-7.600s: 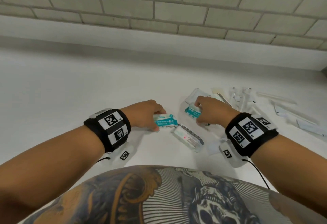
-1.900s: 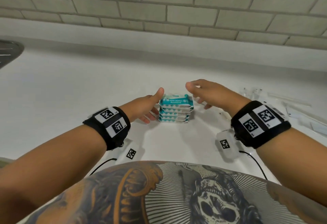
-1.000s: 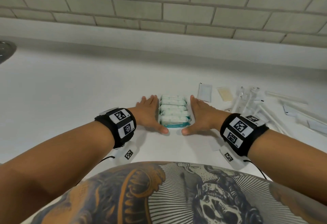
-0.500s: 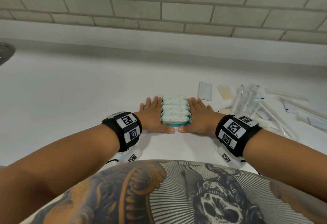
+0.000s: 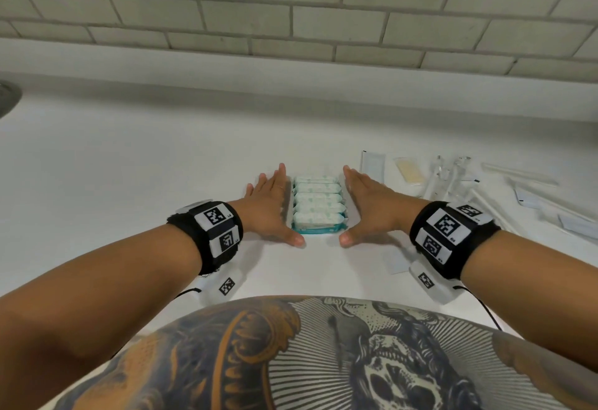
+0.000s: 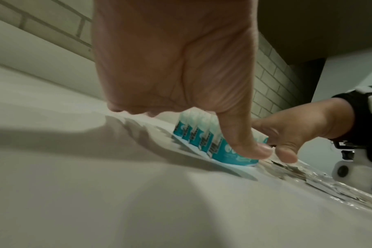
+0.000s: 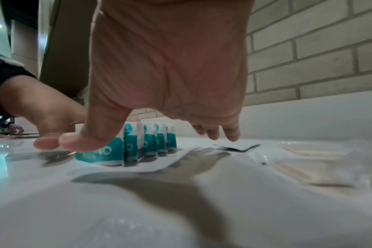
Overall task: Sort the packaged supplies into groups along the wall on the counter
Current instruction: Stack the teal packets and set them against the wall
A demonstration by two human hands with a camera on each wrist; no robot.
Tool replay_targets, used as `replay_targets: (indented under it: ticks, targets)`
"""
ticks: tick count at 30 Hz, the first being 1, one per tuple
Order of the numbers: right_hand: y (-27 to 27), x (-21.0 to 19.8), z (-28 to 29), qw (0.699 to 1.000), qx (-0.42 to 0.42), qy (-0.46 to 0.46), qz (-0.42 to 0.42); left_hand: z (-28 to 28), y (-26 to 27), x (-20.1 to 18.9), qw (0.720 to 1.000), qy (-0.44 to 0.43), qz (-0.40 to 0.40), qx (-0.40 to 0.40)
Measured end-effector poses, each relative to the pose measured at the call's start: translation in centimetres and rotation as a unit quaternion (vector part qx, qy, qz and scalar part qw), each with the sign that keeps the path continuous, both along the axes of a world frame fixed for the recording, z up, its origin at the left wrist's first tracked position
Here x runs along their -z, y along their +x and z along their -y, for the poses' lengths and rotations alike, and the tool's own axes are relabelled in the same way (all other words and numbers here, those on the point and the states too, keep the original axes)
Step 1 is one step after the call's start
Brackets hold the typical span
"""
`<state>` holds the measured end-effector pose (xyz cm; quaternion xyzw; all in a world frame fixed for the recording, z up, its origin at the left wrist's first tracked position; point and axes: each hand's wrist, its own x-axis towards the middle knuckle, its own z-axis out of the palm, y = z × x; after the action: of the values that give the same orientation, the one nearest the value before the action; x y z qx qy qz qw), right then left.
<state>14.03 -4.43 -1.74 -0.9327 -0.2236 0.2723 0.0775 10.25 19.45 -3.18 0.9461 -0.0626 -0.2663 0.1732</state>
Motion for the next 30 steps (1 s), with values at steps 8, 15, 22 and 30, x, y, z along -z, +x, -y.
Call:
replay_targets:
  ticks: [8, 15, 22, 30]
  targets:
    - [-0.4, 0.0, -1.7, 0.998, -0.036, 0.056, 0.013, 1.1, 0.6, -0.4, 0.997, -0.075, 0.033, 0.002]
    - [-0.1, 0.5, -1.8, 0.996, -0.004, 0.084, 0.031, 1.3, 0.2, -0.2, 0.994, -0.101, 0.040, -0.021]
    - [0.1, 0.6, -1.6, 0.989, 0.031, 0.145, -0.003, 1.4, 0.2, -0.7, 0.990, -0.136, 0.028, -0.034]
    - [2.4, -2.1, -1.4, 0.878, 0.252, 0.338, -0.226, 1.1, 2.7, -3.7, 0.951, -0.240, -0.086, -0.174]
